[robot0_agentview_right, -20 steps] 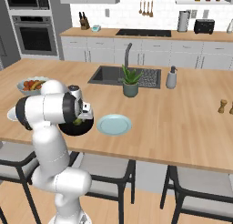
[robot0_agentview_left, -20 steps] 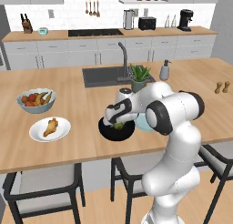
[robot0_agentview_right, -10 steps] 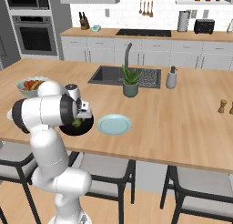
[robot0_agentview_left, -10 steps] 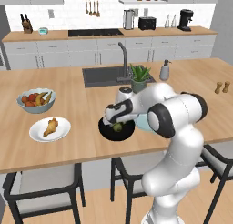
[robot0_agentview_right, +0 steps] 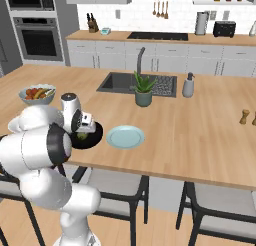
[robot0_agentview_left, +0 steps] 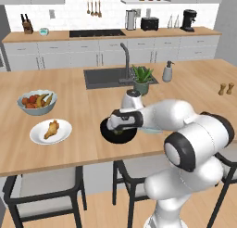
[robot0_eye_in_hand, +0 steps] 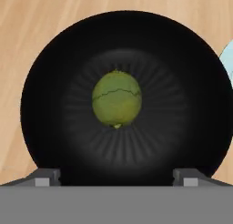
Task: Pick the chicken drumstick and lime from their plates and place them in the bowl. Then put the bowl in the fridge.
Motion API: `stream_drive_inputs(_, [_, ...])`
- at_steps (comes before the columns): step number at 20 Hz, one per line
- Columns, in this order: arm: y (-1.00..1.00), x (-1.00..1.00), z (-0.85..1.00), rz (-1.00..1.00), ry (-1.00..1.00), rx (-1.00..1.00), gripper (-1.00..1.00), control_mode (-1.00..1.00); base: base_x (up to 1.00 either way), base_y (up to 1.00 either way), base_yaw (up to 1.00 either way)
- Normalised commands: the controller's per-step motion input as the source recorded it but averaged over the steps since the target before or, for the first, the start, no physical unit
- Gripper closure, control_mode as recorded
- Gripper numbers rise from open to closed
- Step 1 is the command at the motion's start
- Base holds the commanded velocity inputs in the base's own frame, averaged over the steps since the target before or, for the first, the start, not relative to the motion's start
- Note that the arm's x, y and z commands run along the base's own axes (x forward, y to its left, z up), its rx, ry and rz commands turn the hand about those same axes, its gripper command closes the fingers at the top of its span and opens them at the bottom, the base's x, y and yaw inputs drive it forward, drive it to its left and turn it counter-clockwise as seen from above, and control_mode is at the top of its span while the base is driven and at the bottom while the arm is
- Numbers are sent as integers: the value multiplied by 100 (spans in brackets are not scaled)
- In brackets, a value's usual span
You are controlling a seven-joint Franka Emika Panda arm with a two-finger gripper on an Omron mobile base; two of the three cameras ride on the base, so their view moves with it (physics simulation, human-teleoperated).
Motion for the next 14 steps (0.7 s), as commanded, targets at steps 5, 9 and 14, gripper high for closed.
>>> stream_drive_inputs(5, [-46, -66, 24, -2, 0, 6, -100, -100, 0, 0, 0])
stream_drive_inputs(9, [-14, -41, 37, 0, 0, 5, -100, -100, 0, 0, 0])
stream_drive_inputs(14, [0, -50, 39, 0, -3, 3, -100, -100, 0, 0, 0])
